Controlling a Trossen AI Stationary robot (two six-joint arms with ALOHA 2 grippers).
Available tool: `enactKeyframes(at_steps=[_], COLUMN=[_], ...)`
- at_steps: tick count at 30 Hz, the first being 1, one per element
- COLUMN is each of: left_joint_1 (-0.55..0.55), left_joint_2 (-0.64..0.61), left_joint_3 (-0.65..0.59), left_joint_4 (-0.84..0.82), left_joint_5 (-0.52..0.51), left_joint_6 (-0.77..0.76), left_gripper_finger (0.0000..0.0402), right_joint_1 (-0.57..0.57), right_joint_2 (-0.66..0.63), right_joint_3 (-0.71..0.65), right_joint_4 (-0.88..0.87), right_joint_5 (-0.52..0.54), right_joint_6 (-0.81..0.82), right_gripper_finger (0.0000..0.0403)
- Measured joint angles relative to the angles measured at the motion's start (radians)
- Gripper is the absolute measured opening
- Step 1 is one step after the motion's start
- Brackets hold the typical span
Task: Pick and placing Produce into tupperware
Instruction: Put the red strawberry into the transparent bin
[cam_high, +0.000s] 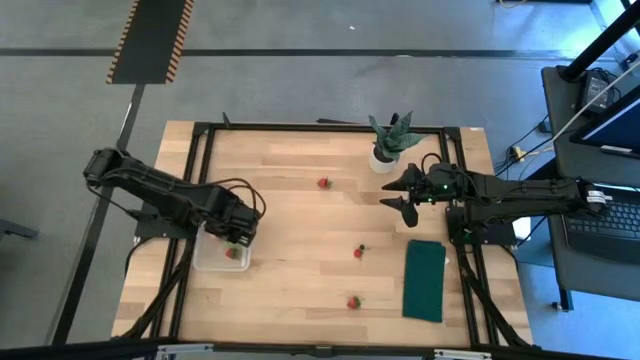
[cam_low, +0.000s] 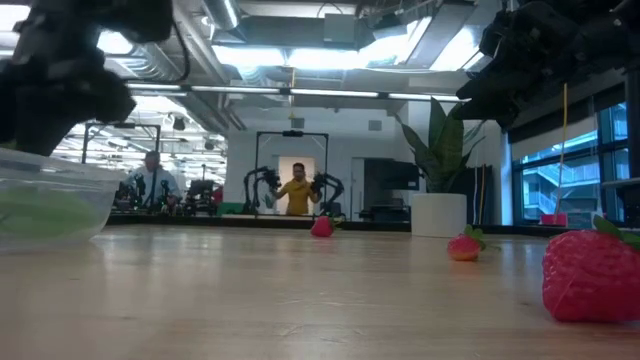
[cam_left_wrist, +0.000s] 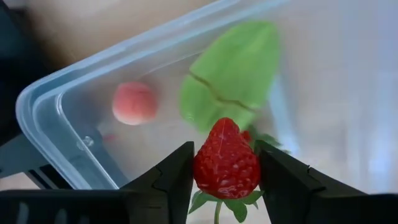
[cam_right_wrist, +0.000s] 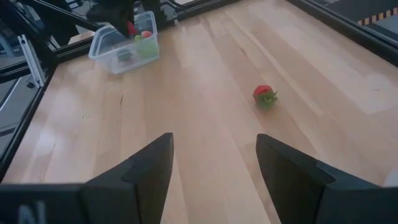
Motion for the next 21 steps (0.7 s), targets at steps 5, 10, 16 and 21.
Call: enactKeyframes(at_steps=[5, 10, 16, 21], left_joint_1=[0.000, 0.000, 0.000, 0.000], left_joint_2=[0.000, 0.000, 0.000, 0.000], left_joint_3=[-0.062, -0.065, -0.065, -0.065], left_joint_4=[0.021, 0.033, 0.037, 0.050], left_joint_5=[0.009, 0.017, 0.022, 0.057], left_joint_6=[-0.009, -0.010, -0.009, -0.007], left_gripper_finger=[0.0159, 0.0154, 0.0167, 0.0188], right_joint_1=[0.000, 0.000, 0.000, 0.000], right_joint_2=[0.000, 0.000, 0.000, 0.000], right_joint_3=[0.000, 0.000, 0.000, 0.000], right_joint_4=[0.000, 0.008, 0.020, 0.020], right_joint_5=[0.000, 0.000, 0.000, 0.000], right_joint_6=[0.001, 0.002, 0.003, 0.003], right_gripper_finger=[0.0232, 0.0232, 0.0232, 0.0232])
